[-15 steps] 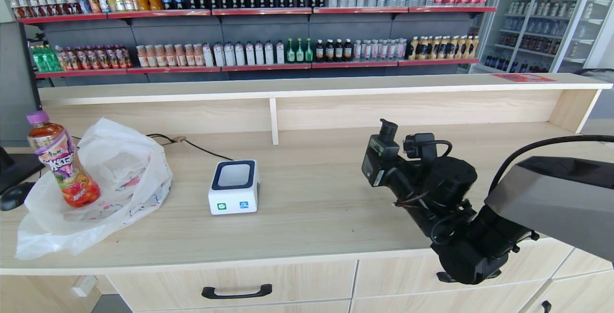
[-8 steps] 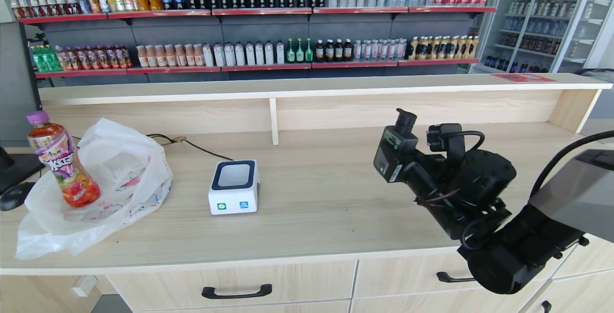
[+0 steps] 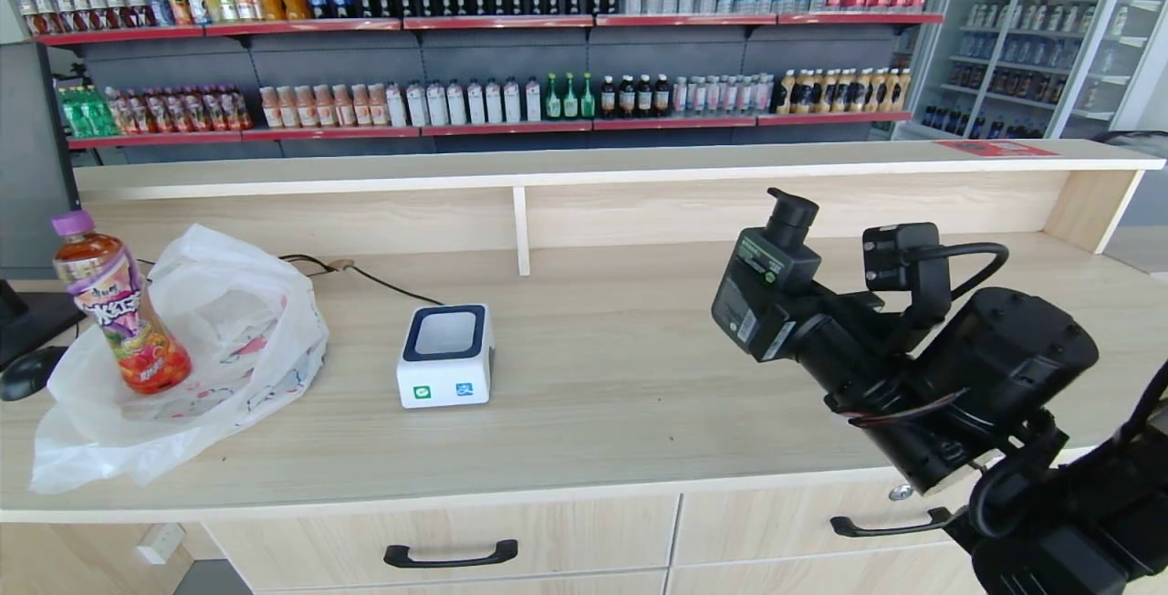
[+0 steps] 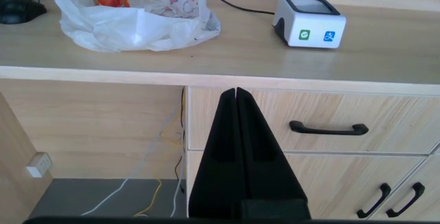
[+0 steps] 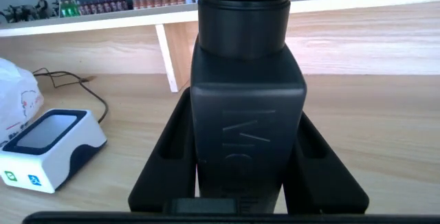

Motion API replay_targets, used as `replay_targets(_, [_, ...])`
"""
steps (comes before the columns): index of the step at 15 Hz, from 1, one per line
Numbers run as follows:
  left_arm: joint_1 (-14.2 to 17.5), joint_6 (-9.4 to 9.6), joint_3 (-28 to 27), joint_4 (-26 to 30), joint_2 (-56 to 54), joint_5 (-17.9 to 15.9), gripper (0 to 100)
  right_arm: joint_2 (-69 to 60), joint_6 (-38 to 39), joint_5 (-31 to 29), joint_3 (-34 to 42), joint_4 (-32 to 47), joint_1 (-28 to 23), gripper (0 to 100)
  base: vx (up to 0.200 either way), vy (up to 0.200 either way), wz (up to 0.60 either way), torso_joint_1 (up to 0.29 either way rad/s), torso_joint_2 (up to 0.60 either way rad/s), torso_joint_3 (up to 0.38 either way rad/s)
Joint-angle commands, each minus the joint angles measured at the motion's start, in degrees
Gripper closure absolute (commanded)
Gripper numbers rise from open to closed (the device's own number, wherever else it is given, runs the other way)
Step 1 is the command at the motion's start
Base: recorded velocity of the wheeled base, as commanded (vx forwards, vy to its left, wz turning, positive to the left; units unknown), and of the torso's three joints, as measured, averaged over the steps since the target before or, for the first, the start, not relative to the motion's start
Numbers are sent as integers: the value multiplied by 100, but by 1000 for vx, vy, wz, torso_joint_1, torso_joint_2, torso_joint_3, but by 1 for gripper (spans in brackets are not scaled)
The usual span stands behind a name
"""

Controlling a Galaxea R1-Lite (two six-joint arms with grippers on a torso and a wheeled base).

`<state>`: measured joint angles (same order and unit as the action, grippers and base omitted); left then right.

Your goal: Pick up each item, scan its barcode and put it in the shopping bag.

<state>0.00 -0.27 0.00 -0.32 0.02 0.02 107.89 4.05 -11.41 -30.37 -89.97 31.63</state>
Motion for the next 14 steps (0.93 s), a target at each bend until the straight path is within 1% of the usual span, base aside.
replay_targets(1, [0,0,0,-3,-2,-2,100,-312,0,-2,84,-3,220,100,0,0,0,0,0,0])
replay_targets(4, [0,0,0,-3,-2,-2,100,-374,0,-2,101,-3,563,100,0,0,0,0,0,0])
replay_targets(5, [0,0,0,-3,-2,-2,100,-497,0,-2,163,-3,765,100,0,0,0,0,0,0])
replay_targets(6, [0,0,0,-3,-2,-2,100,-558,0,-2,233,-3,827,100,0,0,0,0,0,0])
replay_targets(7, [0,0,0,-3,-2,-2,100,-857,0,16,549,-3,915,100,0,0,0,0,0,0])
replay_targets(11, [0,-8,0,-3,-2,6,100,-1455,-9,25,1042,-3,906,100,0,0,0,0,0,0])
replay_targets(14, [0,9,0,-3,-2,-2,100,-1648,8,25,1200,-3,906,100,0,0,0,0,0,0])
